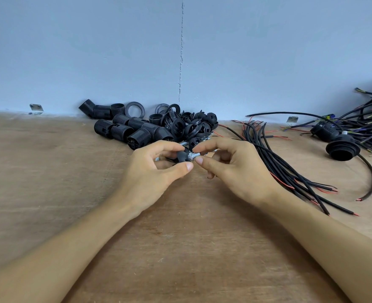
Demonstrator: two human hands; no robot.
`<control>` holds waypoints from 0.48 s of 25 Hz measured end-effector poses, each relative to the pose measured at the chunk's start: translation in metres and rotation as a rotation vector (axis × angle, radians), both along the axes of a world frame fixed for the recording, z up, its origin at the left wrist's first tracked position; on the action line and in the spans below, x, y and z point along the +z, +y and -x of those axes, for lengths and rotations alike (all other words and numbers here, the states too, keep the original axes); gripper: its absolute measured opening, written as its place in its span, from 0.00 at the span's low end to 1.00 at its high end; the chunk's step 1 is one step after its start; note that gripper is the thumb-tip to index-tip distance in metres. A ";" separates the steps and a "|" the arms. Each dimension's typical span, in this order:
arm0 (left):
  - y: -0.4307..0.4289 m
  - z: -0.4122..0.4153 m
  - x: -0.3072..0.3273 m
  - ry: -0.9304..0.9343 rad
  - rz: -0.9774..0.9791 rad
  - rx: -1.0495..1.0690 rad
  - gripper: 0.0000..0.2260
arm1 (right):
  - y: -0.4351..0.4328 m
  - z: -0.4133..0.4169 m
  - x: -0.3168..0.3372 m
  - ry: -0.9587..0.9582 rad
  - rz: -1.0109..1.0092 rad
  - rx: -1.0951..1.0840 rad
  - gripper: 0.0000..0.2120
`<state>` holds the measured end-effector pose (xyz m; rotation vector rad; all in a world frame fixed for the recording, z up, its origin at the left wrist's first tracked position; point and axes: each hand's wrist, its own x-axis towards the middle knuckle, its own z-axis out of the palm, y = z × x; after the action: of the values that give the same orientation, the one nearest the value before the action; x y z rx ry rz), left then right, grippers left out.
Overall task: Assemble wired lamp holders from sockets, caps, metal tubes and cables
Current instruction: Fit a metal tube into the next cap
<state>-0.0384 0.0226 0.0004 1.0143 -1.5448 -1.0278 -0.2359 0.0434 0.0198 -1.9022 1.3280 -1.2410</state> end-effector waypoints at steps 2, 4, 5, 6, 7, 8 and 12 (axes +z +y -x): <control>0.000 0.000 0.000 0.004 0.006 -0.003 0.16 | 0.000 -0.001 0.001 -0.008 -0.006 0.007 0.06; -0.001 0.000 -0.001 0.011 0.017 -0.015 0.15 | -0.001 -0.001 0.001 -0.022 -0.016 0.003 0.05; -0.001 0.000 -0.001 0.012 0.020 -0.020 0.15 | -0.001 0.000 0.001 -0.027 -0.021 0.001 0.05; -0.001 0.000 -0.001 0.015 0.020 -0.022 0.15 | -0.002 0.000 0.001 -0.029 -0.025 0.001 0.04; -0.001 0.000 -0.001 0.019 0.020 -0.022 0.16 | -0.002 0.000 0.001 -0.031 -0.029 0.004 0.03; 0.000 0.000 0.000 0.021 0.022 -0.020 0.16 | -0.002 -0.001 0.001 -0.031 -0.034 0.007 0.03; 0.001 0.000 0.001 0.014 0.036 -0.023 0.17 | -0.001 -0.003 0.000 0.004 -0.034 0.000 0.04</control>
<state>-0.0388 0.0240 0.0012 0.9647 -1.5615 -1.0168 -0.2334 0.0420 0.0201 -1.8828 1.3425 -1.2078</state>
